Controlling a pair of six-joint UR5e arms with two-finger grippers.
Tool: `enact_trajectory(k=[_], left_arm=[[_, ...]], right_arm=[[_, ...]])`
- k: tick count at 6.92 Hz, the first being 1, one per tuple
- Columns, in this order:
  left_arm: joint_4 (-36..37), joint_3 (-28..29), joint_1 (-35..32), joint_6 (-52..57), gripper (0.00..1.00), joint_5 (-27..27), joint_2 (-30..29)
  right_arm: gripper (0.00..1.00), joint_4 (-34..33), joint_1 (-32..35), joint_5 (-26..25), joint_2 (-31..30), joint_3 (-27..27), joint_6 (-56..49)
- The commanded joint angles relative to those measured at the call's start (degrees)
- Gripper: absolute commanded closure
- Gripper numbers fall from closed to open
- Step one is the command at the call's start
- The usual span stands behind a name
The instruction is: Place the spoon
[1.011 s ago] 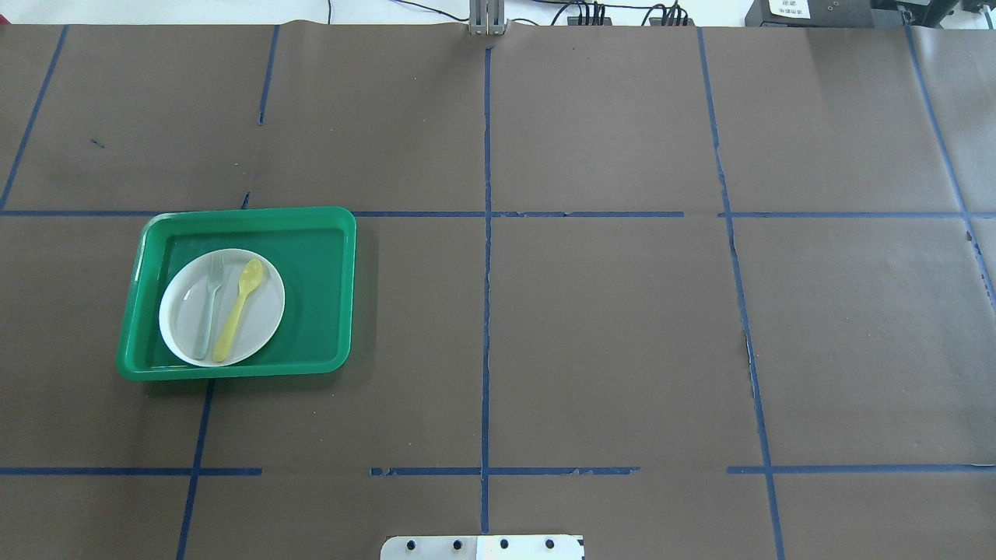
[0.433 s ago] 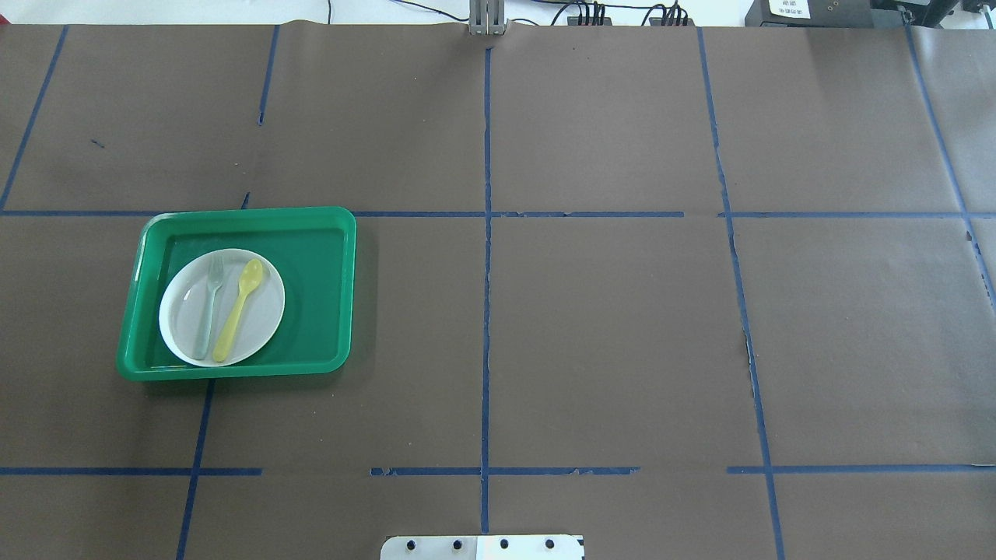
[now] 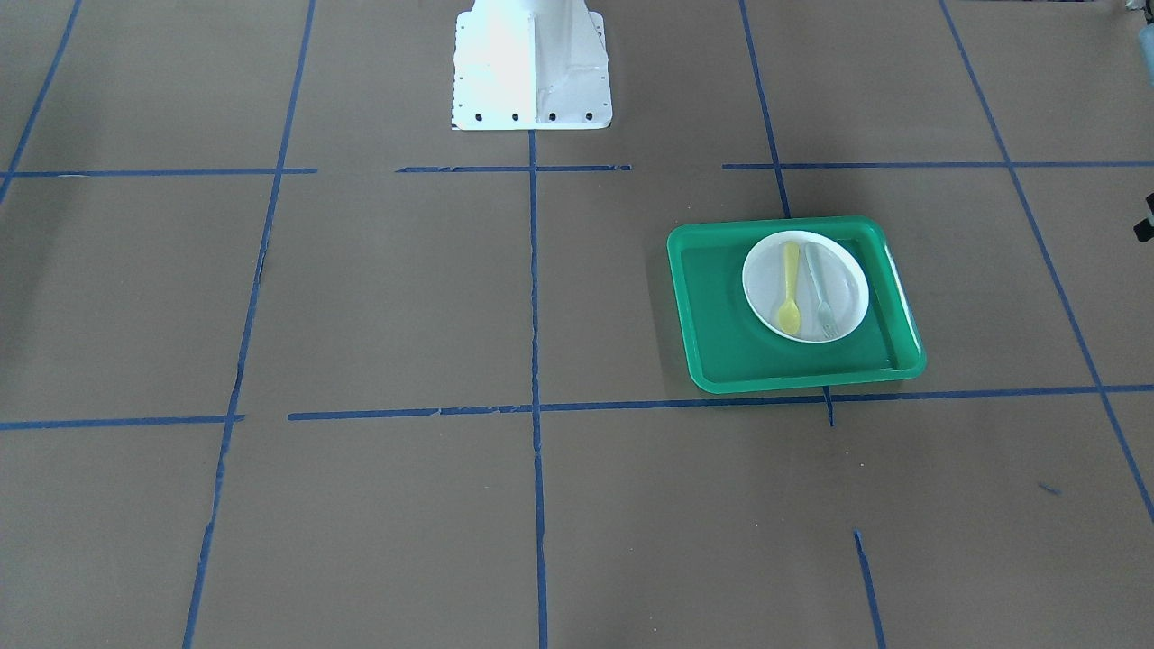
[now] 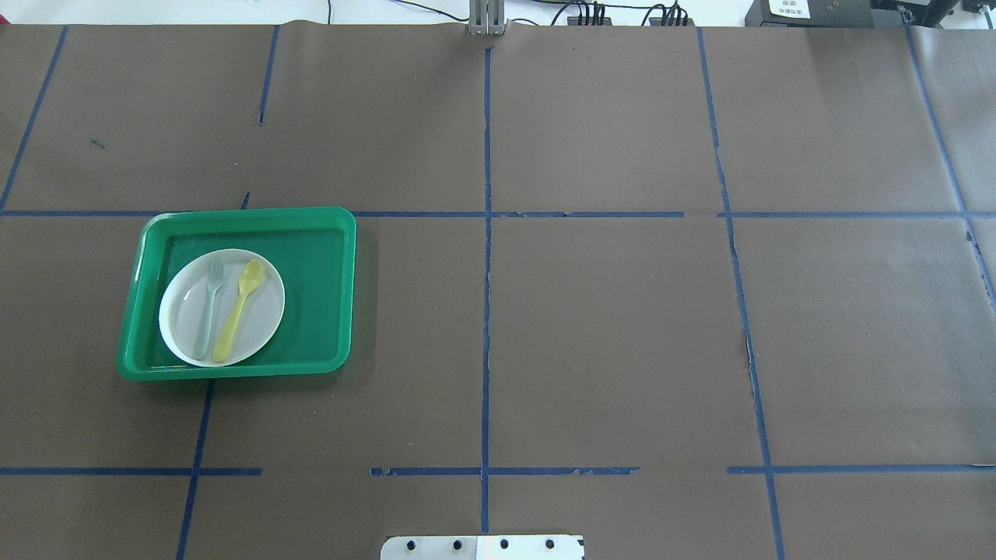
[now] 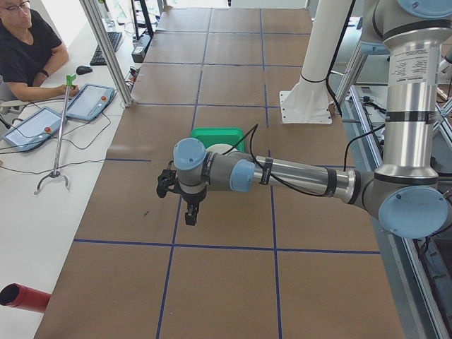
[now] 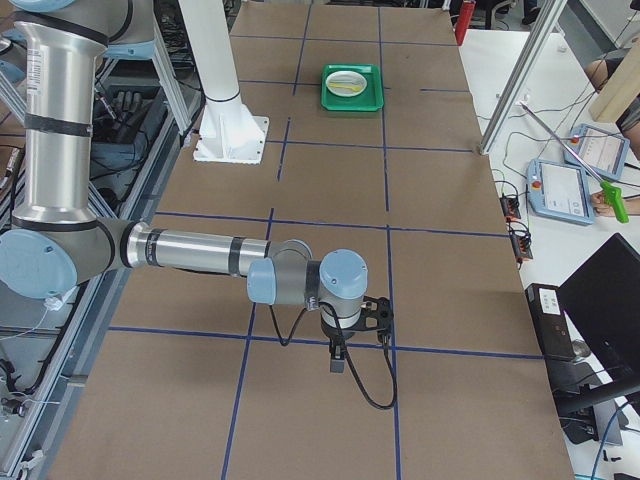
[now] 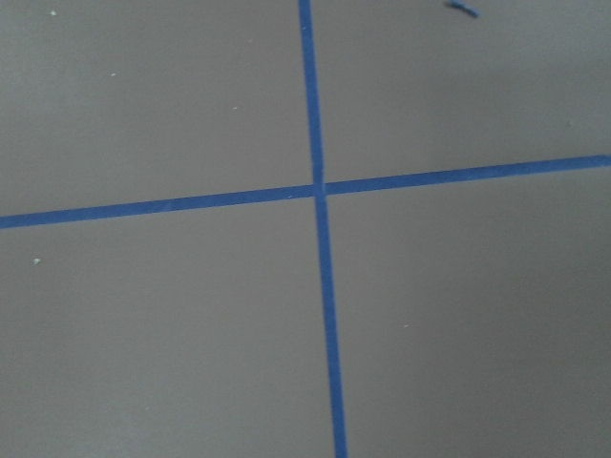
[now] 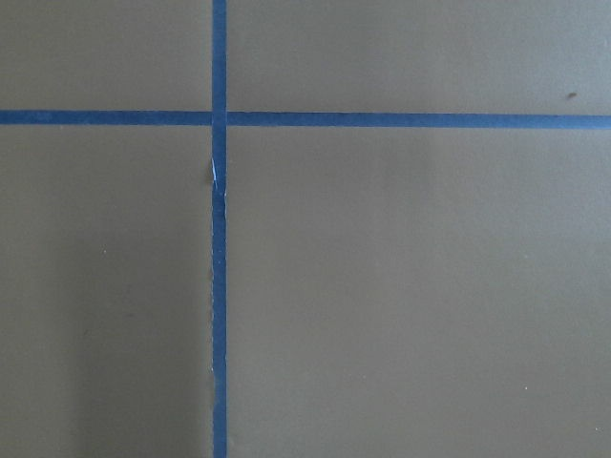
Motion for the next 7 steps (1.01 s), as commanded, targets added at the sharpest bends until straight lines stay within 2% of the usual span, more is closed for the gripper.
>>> enact_trajectory(k=[1,3,4,7], left_arm=[[-0.28,-6.98,9.66,-15.59,0.0,0.44,-3.71],[-0.37,-10.77,16.53,-26.25,0.0,1.66,-6.79],[-0.37,-12.09,21.09,-32.21,0.0,6.2,-8.98],[-3.17,-6.94,25.87,-33.59,0.0,9.22,-12.6]], right_arm=[[0.0,0.09,0.0,0.0,0.0,0.0,0.02],[0.0,0.0,0.0,0.0,0.0,0.0,0.02],[0.0,0.0,0.0,0.0,0.0,0.0,0.02],[0.0,0.0,0.0,0.0,0.0,0.0,0.02]])
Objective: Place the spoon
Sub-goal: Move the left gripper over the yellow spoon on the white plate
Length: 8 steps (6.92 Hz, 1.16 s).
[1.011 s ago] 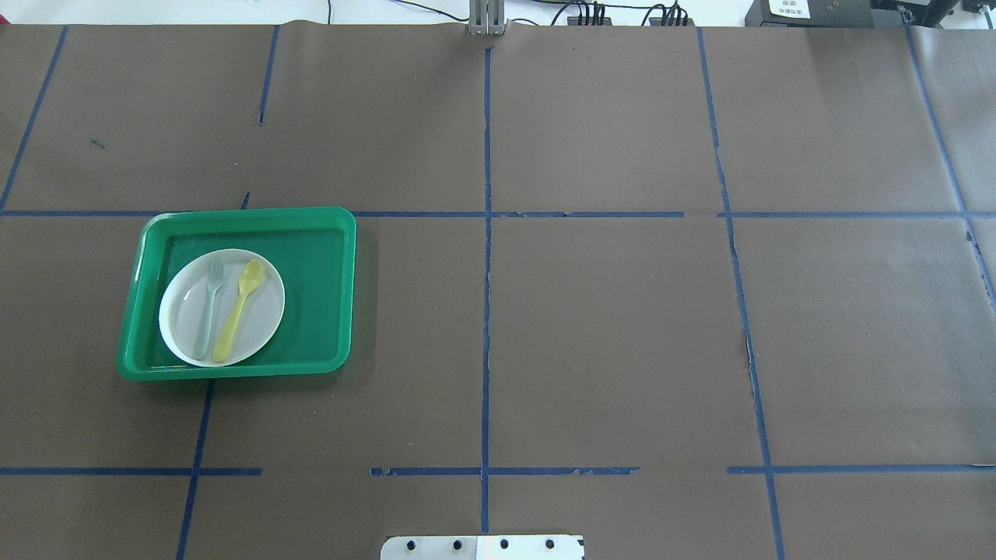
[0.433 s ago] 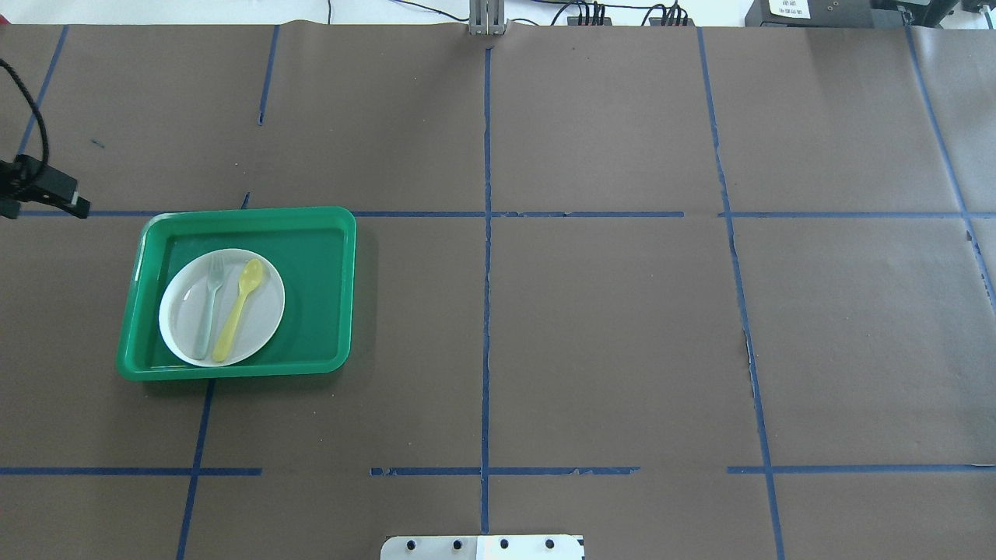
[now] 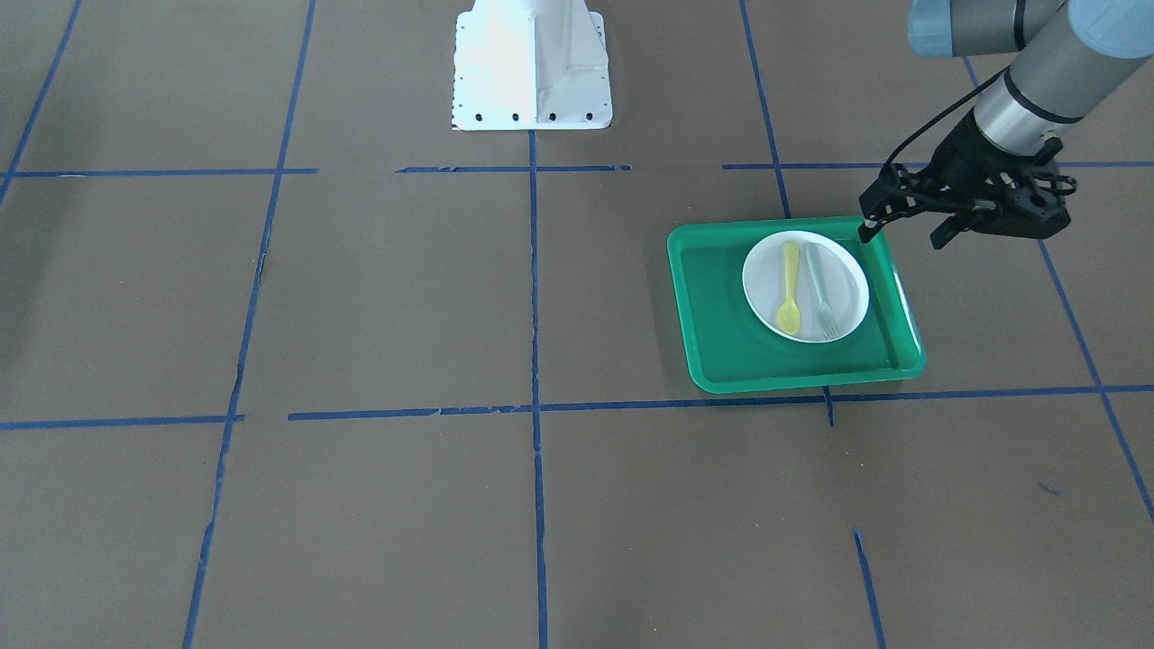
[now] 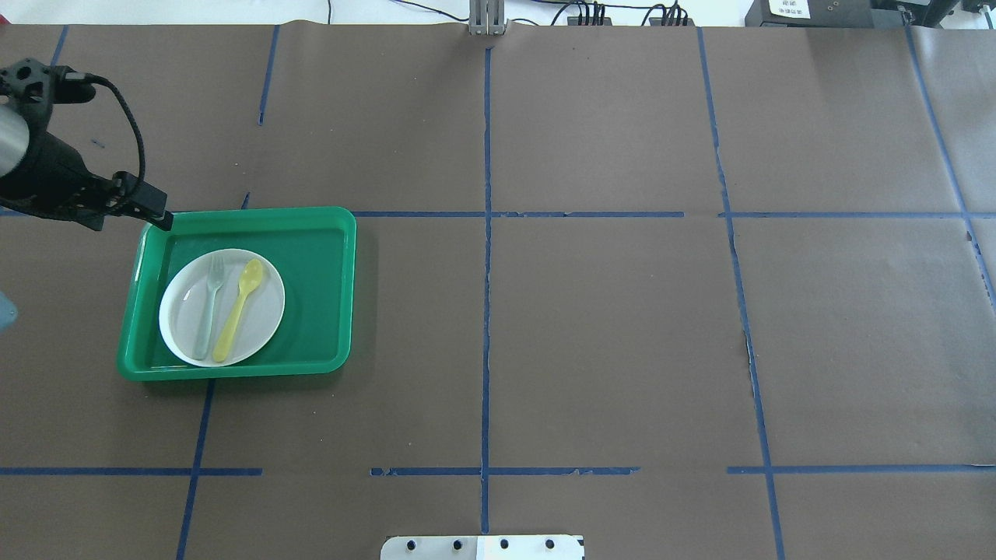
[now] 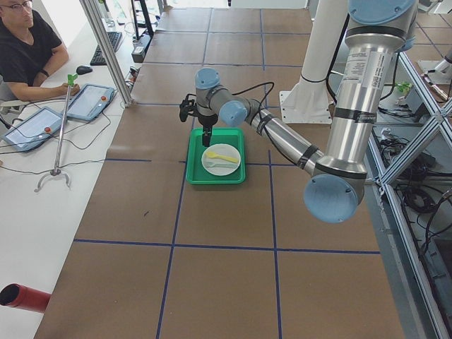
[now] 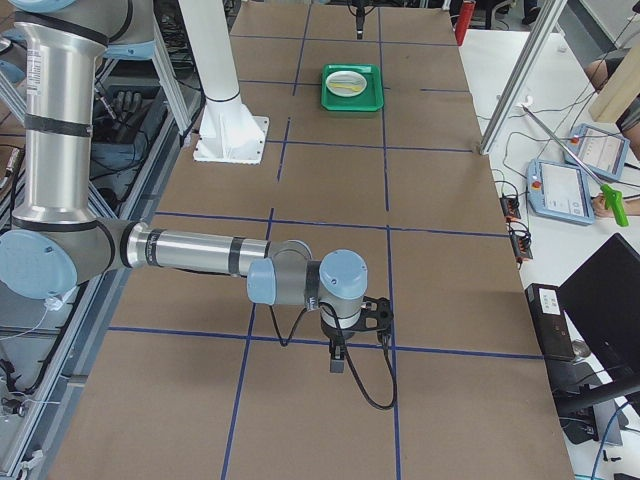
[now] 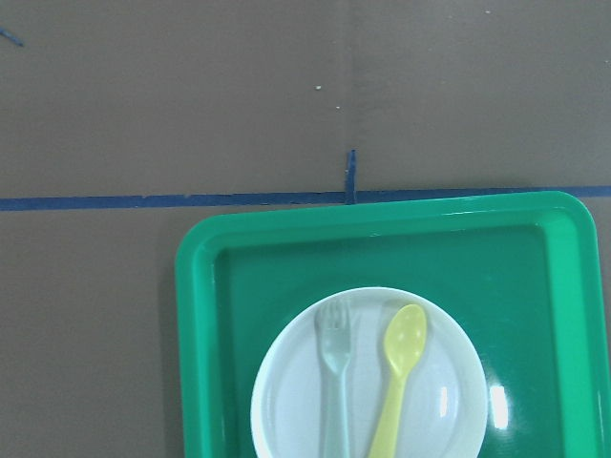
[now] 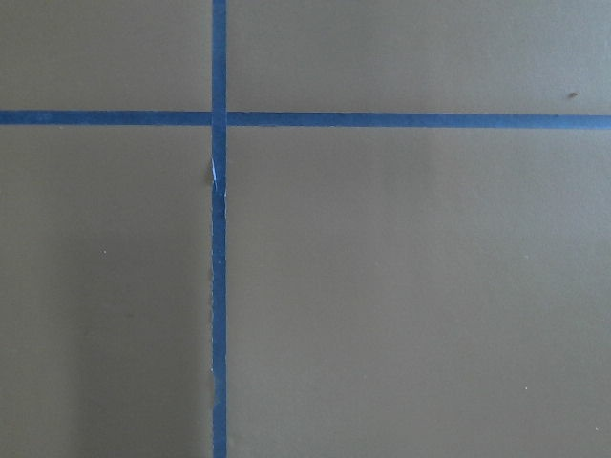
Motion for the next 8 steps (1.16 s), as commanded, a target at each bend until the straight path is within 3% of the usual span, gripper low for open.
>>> enact_trajectory(k=[1,3,5,8], left_arm=[[-4.95,6.47,2.58,-0.56,0.0,2.03,-1.95],[-11.55,11.33,8.62,-6.39,0.0,5.87,-1.87],[-12.72,11.6,13.64,-9.17,0.29,9.58,-2.04],[-12.81,15.11,15.77,-8.82,0.33,9.51,-3.62]], right_arm=[[0.0,0.0,0.0,0.0,0.0,0.0,-0.09],[0.0,0.0,0.0,0.0,0.0,0.0,0.0],[0.0,0.0,0.0,0.0,0.0,0.0,0.0],[0.0,0.09,0.0,0.0,0.0,0.0,-0.09]])
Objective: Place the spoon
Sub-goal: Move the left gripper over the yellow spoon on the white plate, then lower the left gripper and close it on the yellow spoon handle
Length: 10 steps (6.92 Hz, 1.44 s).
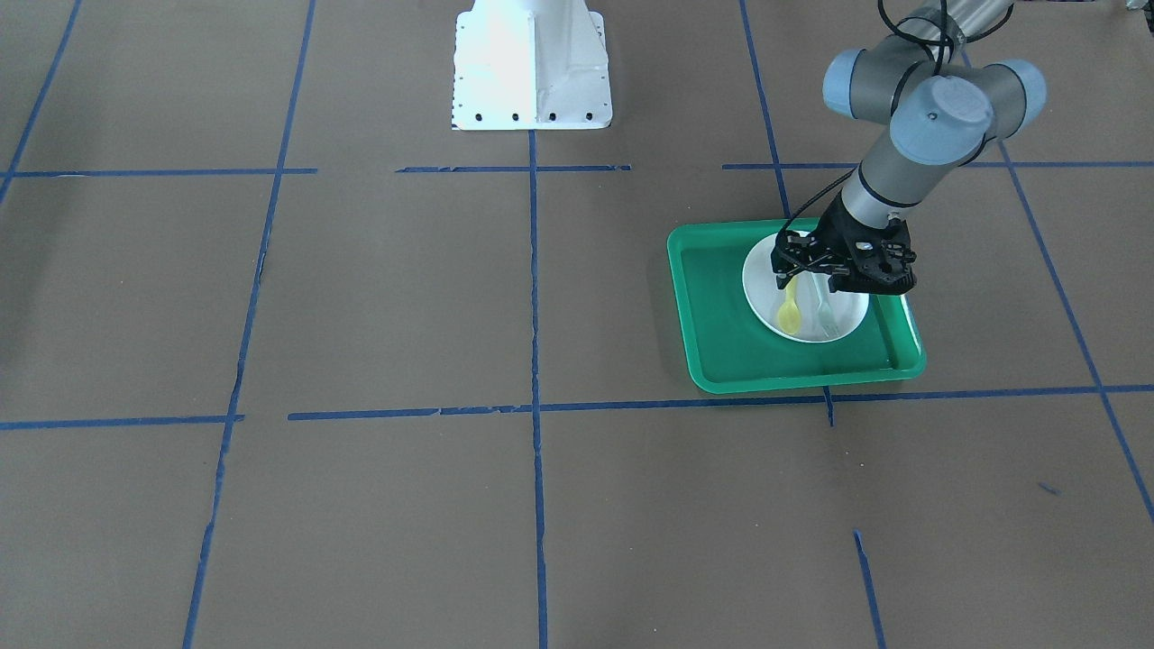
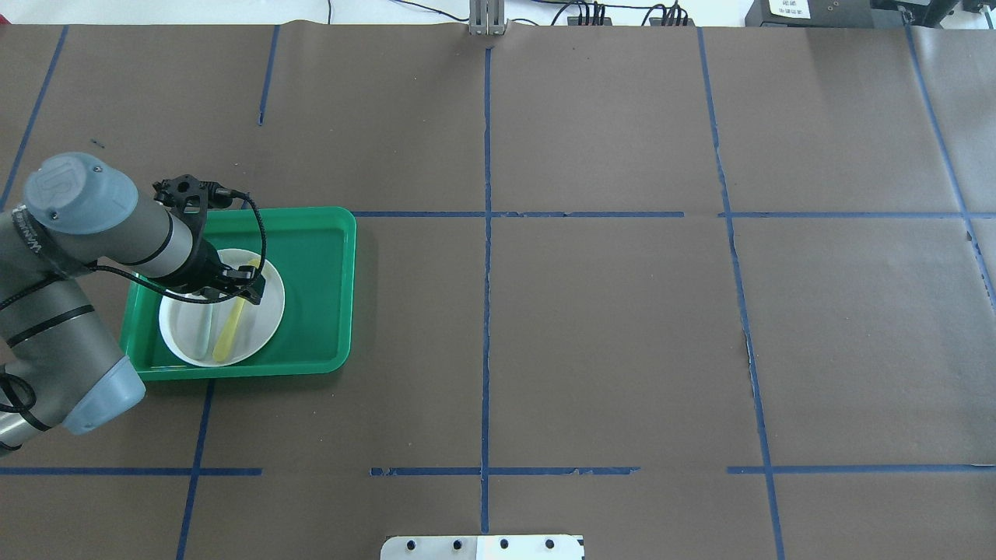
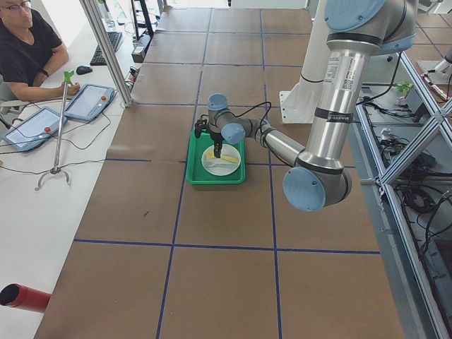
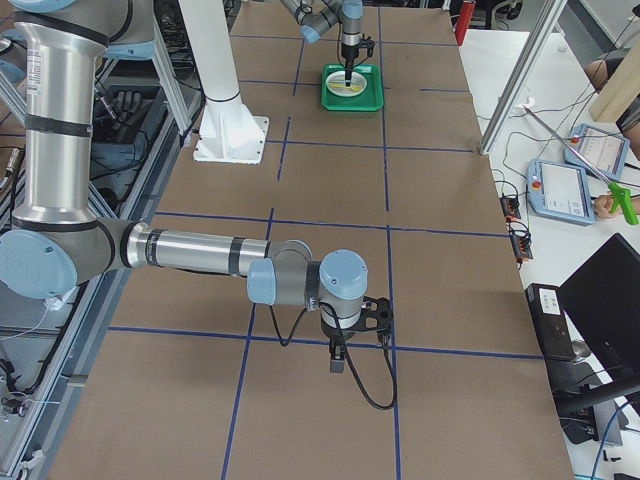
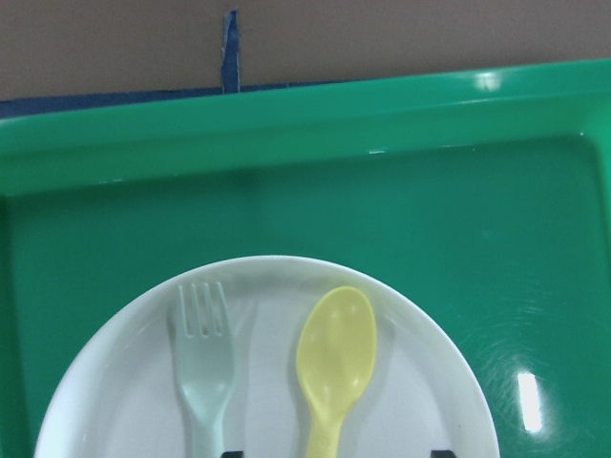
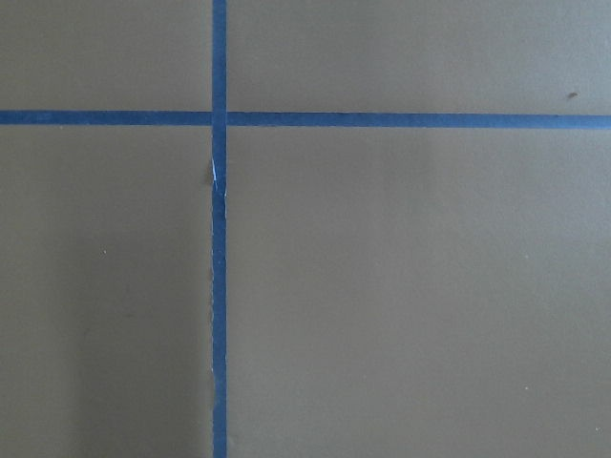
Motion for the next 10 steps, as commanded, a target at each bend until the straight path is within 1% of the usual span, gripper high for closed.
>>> enact_trajectory(k=[1,3,5,8,9,10], left_arm=[[-0.32,2.23,0.86,0.34,0.35,0.04,-0.86],[-2.25,2.33,1.04,0.43,0.37,0.04,-0.78],[-2.25,2.33,1.04,0.52,0.39,0.04,-0.69],[-2.34,3.2,1.04,1.21,0.39,0.04,-0.16],[-2.34,3.2,1.04,1.39,0.41,0.04,-0.07],[-2.34,3.12,1.04,1.31,0.5,0.04,-0.25]], right_arm=[[0.0,-0.01,0.0,0.0,0.0,0.0,0.02],[0.0,-0.01,0.0,0.0,0.0,0.0,0.02],[0.0,-0.01,0.0,0.0,0.0,0.0,0.02],[0.0,-0.01,0.0,0.0,0.0,0.0,0.02],[0.0,-0.01,0.0,0.0,0.0,0.0,0.02],[0.0,-0.01,0.0,0.0,0.0,0.0,0.02]])
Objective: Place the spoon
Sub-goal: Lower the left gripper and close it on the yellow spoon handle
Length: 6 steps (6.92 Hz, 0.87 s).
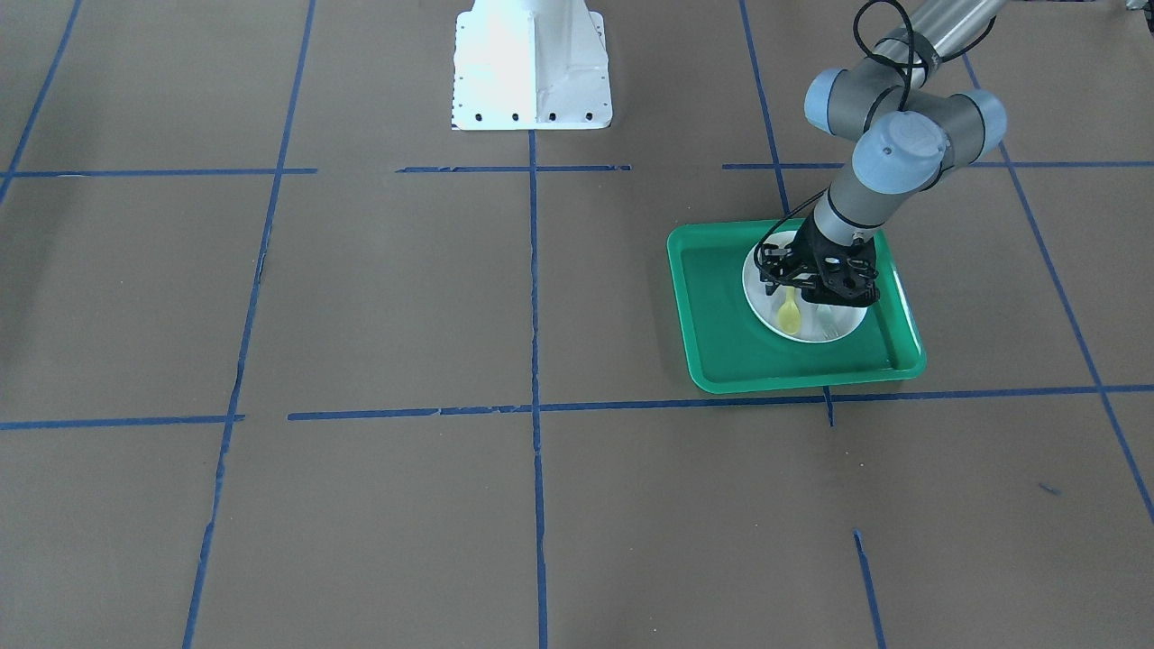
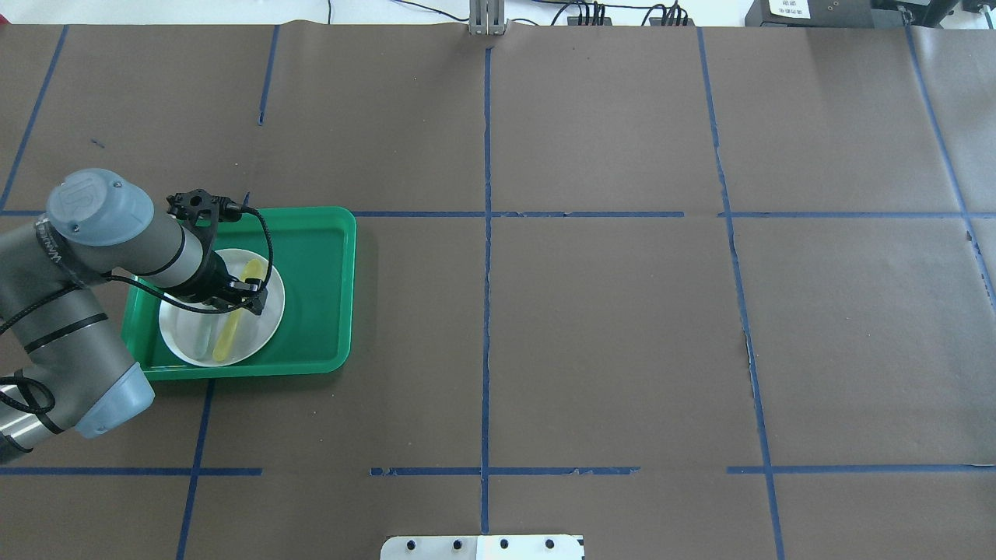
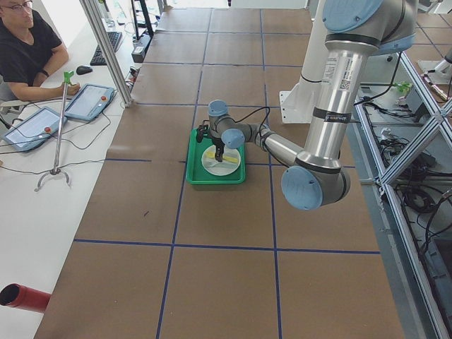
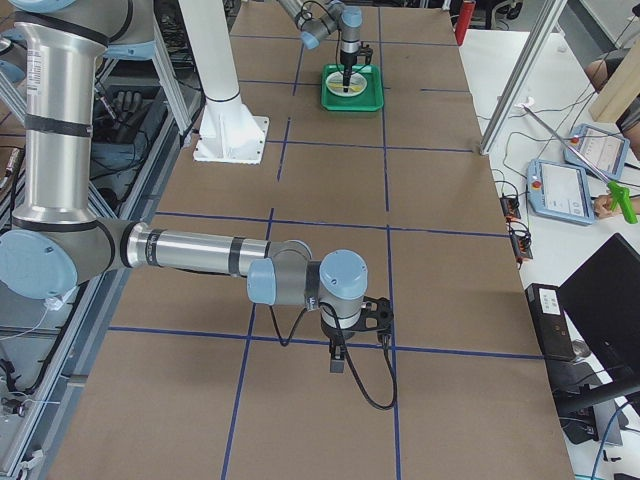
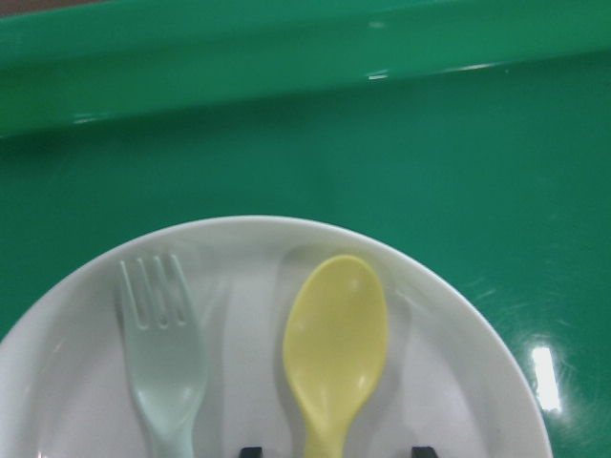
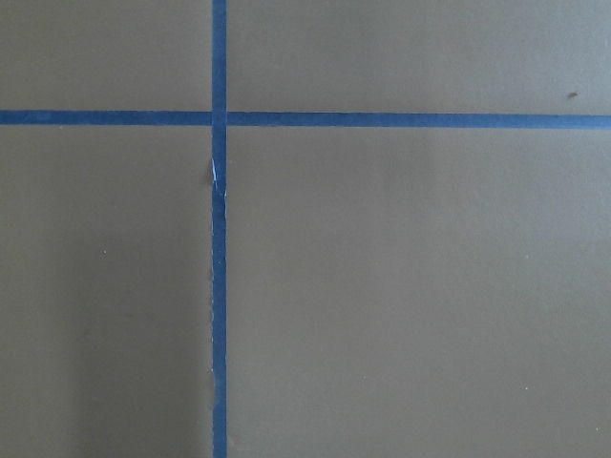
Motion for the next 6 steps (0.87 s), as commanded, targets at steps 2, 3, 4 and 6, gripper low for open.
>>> enact_trajectory(k=[2,3,4,6], left_arm=[[0.08,-0.6,0.0,-0.02,0.71,-0.26,-0.08],[0.17,-0.86,0.0,-0.02,0.78,-0.27,0.1],[0.17,-0.86,0.0,-0.02,0.87,-0.27,0.27],[0.35,-2.0,-0.44,0.06,1.0,-0.44,0.27]], right_arm=[[0.0,0.0,0.0,0.0,0.0,0.0,0.0],[0.0,0.0,0.0,0.0,0.0,0.0,-0.09],[0.0,0.0,0.0,0.0,0.0,0.0,0.0],[0.0,0.0,0.0,0.0,0.0,0.0,0.0]])
